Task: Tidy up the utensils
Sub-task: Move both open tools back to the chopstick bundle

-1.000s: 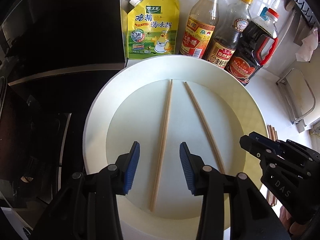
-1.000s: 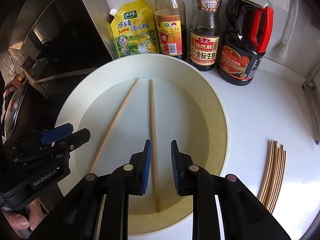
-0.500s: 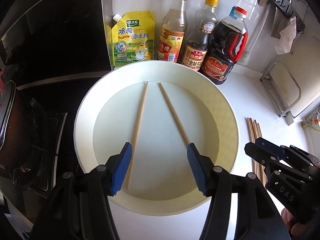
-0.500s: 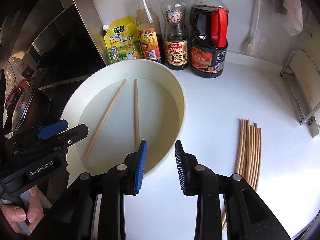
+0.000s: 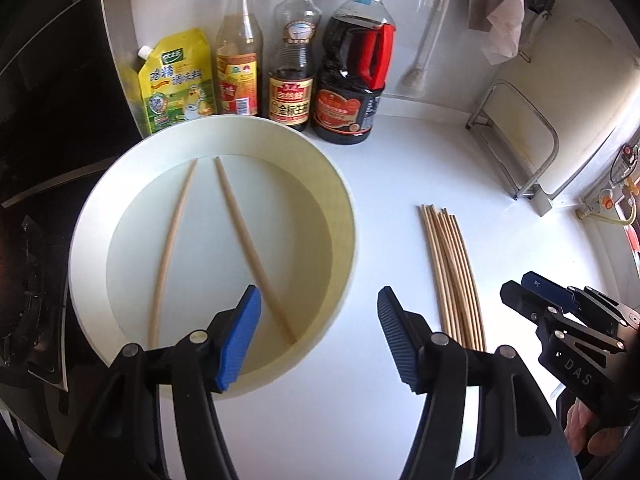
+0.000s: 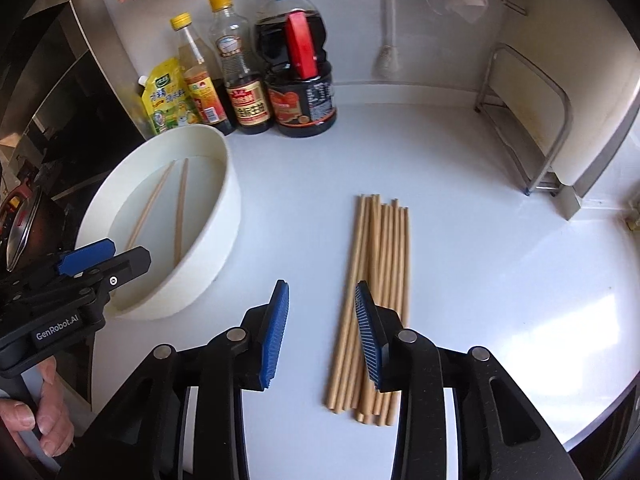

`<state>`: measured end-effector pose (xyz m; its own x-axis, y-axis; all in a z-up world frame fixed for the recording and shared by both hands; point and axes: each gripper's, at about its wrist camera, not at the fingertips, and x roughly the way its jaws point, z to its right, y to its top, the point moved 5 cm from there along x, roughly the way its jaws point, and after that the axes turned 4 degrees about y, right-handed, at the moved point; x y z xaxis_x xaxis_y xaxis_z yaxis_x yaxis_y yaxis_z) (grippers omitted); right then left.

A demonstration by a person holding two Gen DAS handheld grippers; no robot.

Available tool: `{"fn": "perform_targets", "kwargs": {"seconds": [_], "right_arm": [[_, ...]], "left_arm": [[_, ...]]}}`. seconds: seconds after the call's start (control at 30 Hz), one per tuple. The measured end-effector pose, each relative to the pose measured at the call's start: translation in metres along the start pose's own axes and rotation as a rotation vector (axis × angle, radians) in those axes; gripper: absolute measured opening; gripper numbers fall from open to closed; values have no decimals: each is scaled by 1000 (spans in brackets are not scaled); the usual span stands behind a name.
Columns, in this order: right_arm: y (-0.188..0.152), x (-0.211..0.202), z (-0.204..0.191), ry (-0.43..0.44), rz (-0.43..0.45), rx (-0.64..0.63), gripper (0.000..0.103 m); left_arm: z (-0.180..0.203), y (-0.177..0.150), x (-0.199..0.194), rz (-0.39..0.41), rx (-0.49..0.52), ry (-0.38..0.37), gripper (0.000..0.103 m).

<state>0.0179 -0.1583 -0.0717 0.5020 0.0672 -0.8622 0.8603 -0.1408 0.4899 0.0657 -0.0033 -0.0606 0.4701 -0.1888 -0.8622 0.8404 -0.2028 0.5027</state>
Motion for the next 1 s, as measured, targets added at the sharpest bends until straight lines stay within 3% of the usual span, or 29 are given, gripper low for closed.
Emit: {"fn": "perform_targets", "kwargs": {"seconds": [0.23, 0.47, 0.73, 1.0], "right_arm": [[-15, -3, 59, -76, -12, 49, 42], [-33, 13, 94, -93, -41, 52, 42], [-50, 46, 103, -60, -101, 28, 45], [-56, 69, 97, -28, -112, 18, 45]], "left_arm": [[45, -11, 11, -29, 30, -28, 64], [77, -23, 27, -54, 47, -15, 69], [91, -41, 55, -100, 58, 19, 72], [85, -40, 65, -92, 34, 51, 74]]}}
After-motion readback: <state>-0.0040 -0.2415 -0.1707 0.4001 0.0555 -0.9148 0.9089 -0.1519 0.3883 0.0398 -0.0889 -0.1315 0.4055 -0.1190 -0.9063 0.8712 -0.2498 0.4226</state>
